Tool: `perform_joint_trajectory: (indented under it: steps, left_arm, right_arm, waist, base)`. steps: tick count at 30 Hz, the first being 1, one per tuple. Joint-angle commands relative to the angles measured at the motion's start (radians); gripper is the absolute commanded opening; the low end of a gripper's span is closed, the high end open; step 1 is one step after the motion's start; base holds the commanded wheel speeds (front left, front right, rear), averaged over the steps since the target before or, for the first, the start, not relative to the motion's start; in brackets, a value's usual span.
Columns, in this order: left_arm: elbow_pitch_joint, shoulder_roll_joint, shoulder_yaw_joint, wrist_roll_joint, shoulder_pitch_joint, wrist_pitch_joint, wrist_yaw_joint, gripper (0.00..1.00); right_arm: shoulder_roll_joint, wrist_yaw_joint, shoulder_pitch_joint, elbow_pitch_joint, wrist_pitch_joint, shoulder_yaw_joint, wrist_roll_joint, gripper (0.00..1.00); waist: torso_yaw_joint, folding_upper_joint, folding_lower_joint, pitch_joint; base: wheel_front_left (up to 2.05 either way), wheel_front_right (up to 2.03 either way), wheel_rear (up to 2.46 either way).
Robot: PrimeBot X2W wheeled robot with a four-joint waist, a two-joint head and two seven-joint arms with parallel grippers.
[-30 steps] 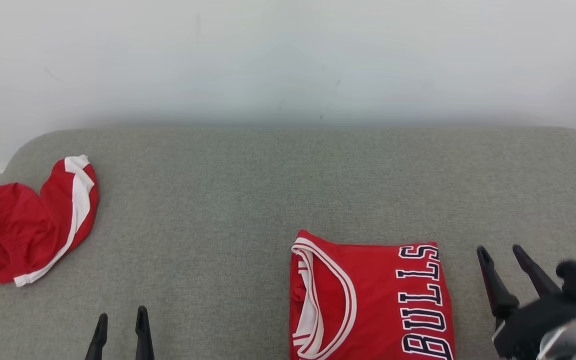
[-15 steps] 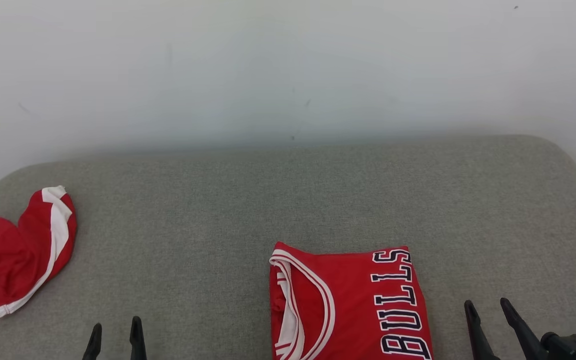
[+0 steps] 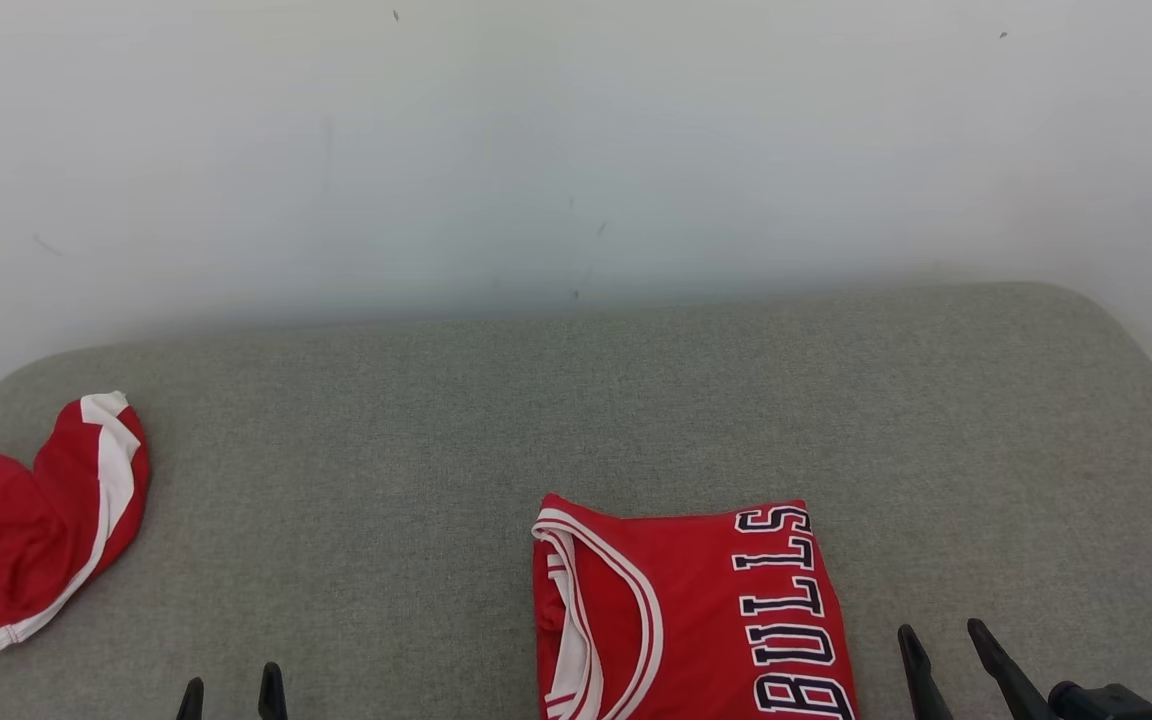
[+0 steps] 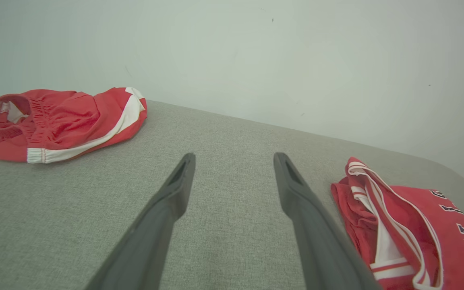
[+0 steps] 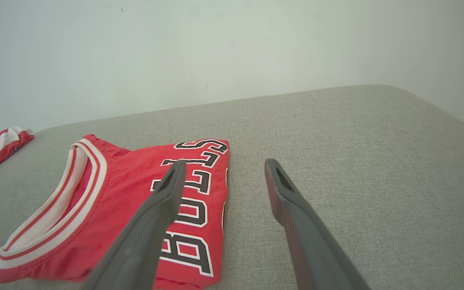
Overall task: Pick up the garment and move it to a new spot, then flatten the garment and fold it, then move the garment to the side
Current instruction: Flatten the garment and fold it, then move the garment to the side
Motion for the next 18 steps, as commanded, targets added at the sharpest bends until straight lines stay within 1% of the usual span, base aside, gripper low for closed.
perform_joint_trajectory:
  steps: [1, 5, 12, 18]
  left_arm:
    - [-0.003, -0.001, 0.004, -0.002, 0.018, -0.003, -0.004, 1.0]
    - [-0.006, -0.001, 0.002, 0.011, 0.023, -0.003, -0.004, 1.0]
    - [-0.008, 0.0, 0.0, 0.013, 0.017, -0.003, -0.005, 1.0]
    - [-0.017, -0.001, -0.01, 0.011, 0.013, -0.003, 0.009, 1.0]
  right_arm:
    - [-0.002, 0.001, -0.003, 0.0, -0.002, -0.003, -0.004, 1.0]
    - [0.003, 0.001, -0.005, -0.002, -0.001, -0.006, -0.001, 1.0]
    - [-0.007, 0.001, -0.011, -0.007, 0.009, -0.001, 0.006, 1.0]
    - [-0.009, 0.001, -0.022, -0.012, 0.02, 0.002, 0.012, 1.0]
  waist:
    - [0.003, 0.0, 0.0001, 0.001]
    - [0.007, 0.0, 0.0001, 0.005]
    - [0.009, 0.0, 0.0001, 0.012]
    - [0.012, 0.0, 0.0001, 0.02]
  base:
    - [0.0, 0.0, 0.0]
    - [0.0, 0.0, 0.0]
    - [0.0, 0.0, 0.0]
    - [0.0, 0.0, 0.0]
